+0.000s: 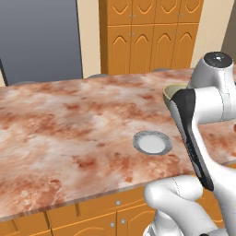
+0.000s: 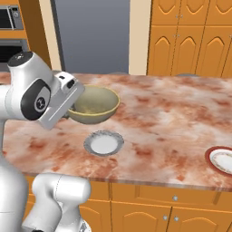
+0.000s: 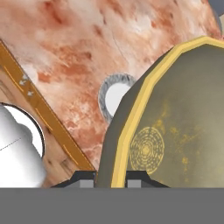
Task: Move the bowls from the cabinet to the plates on the dining table.
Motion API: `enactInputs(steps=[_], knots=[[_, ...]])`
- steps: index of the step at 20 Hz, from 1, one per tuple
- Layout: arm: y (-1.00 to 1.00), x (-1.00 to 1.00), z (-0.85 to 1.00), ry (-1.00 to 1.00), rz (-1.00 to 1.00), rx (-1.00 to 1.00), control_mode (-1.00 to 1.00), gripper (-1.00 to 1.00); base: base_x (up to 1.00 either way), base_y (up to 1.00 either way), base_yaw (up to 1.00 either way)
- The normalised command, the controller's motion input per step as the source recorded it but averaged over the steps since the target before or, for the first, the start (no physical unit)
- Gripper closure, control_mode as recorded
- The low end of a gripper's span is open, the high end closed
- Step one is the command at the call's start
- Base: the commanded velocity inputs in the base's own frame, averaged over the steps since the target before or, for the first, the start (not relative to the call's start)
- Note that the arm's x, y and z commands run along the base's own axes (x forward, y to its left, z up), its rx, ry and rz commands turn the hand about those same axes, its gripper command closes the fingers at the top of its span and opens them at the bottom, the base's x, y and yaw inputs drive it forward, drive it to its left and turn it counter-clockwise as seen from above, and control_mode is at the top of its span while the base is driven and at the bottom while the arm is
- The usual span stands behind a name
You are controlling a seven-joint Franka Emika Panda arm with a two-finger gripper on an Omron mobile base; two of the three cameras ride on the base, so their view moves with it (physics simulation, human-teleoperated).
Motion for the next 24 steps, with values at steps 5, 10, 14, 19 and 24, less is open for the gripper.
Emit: enactInputs(steps=[5,10,14,19,24], knots=[[0.15,0.39,-0.52,0.02,0.00,-0.01,-1.00,1.00,0.00,0.00,0.00],[0.08,0.35,-0.44,0.00,0.00,0.00,-1.00,1.00,0.00,0.00,0.00],[0.04,0.35,-0.43,0.00,0.00,0.00,-1.00,1.00,0.00,0.00,0.00],[0.04,0.35,-0.39,0.00,0.00,0.00,-1.00,1.00,0.00,0.00,0.00],[0.04,0.35,-0.42,0.00,0.00,0.00,-1.00,1.00,0.00,0.00,0.00]])
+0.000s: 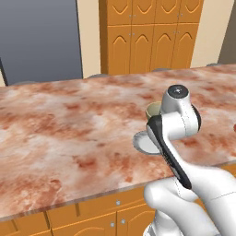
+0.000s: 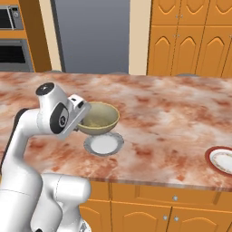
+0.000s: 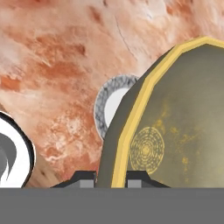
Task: Move the bowls from the cabinet to the plates on the dining table.
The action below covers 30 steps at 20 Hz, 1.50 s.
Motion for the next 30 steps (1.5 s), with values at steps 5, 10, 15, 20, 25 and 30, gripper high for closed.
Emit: enactInputs(steps=[5,10,15,20,25,30], knots=[[0.05,0.34,-0.37,0.01,0.00,-0.01,-1.00,1.00,0.00,0.00,0.00],[0.04,0.31,-0.33,0.02,0.00,-0.01,-1.00,1.00,0.00,0.00,0.00],[0.01,0.25,-0.29,0.03,0.00,-0.01,-1.00,1.00,0.00,0.00,0.00],[0.00,0.24,-0.29,0.04,0.00,-0.01,-1.00,1.00,0.00,0.00,0.00],[0.00,0.24,-0.29,0.03,0.00,-0.01,-1.00,1.00,0.00,0.00,0.00],[0.00,0.24,-0.26,0.02,0.00,0.00,-1.00,1.00,0.00,0.00,0.00]])
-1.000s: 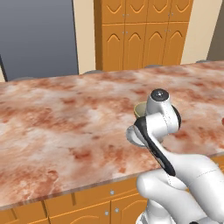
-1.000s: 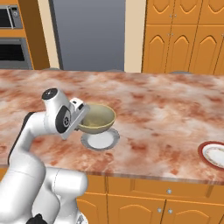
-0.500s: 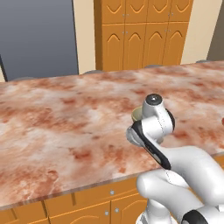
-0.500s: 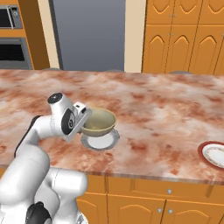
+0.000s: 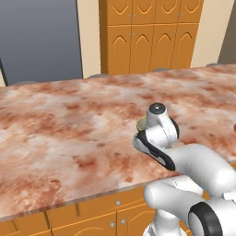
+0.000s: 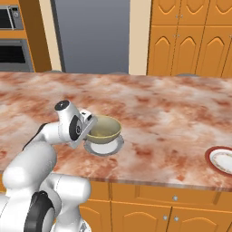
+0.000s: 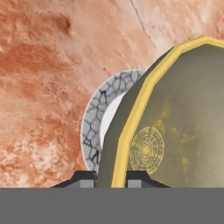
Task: Move the bowls from the cabinet to the plates on the dining table.
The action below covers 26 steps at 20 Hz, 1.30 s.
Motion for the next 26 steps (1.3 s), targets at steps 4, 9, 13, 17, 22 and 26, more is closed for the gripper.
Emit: enactInputs(steps=[4,9,13,17,22,26], knots=[[0.00,0.21,-0.21,0.01,0.00,0.00,-1.00,1.00,0.00,0.00,0.00],[0.00,0.12,-0.16,0.01,0.00,0.00,-1.00,1.00,0.00,0.00,0.00],[0.00,0.09,-0.15,0.00,0.00,0.00,-1.00,1.00,0.00,0.00,0.00],[0.00,0.08,-0.16,0.00,0.00,0.00,-1.00,1.00,0.00,0.00,0.00],[0.00,0.08,-0.16,0.00,0.00,0.00,-1.00,1.00,0.00,0.00,0.00],[0.00,0.09,-0.19,0.00,0.00,0.00,-1.00,1.00,0.00,0.00,0.00]])
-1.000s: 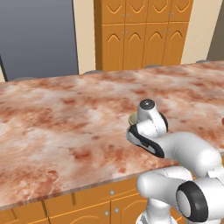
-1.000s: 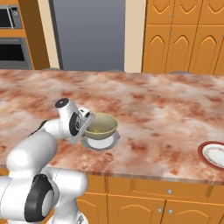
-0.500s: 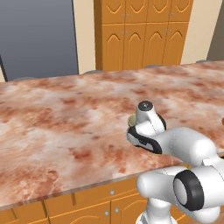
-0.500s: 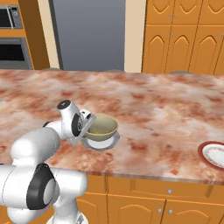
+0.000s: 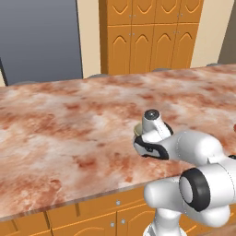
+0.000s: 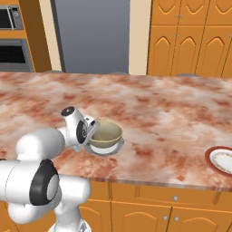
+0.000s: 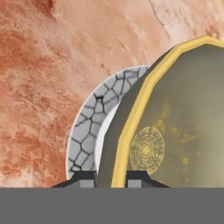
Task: Move the bowls from the cabinet to the plates on the dining table.
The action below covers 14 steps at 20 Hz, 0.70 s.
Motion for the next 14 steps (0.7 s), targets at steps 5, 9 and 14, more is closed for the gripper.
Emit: enactInputs(steps=[5,9,14], knots=[[0.00,0.10,-0.19,0.00,0.00,0.00,-1.00,1.00,0.00,0.00,0.00],[0.00,0.07,-0.15,0.00,0.00,0.00,-1.00,1.00,0.00,0.00,0.00],[0.00,0.00,-0.07,0.01,0.00,0.00,-1.00,1.00,0.00,0.00,0.00]])
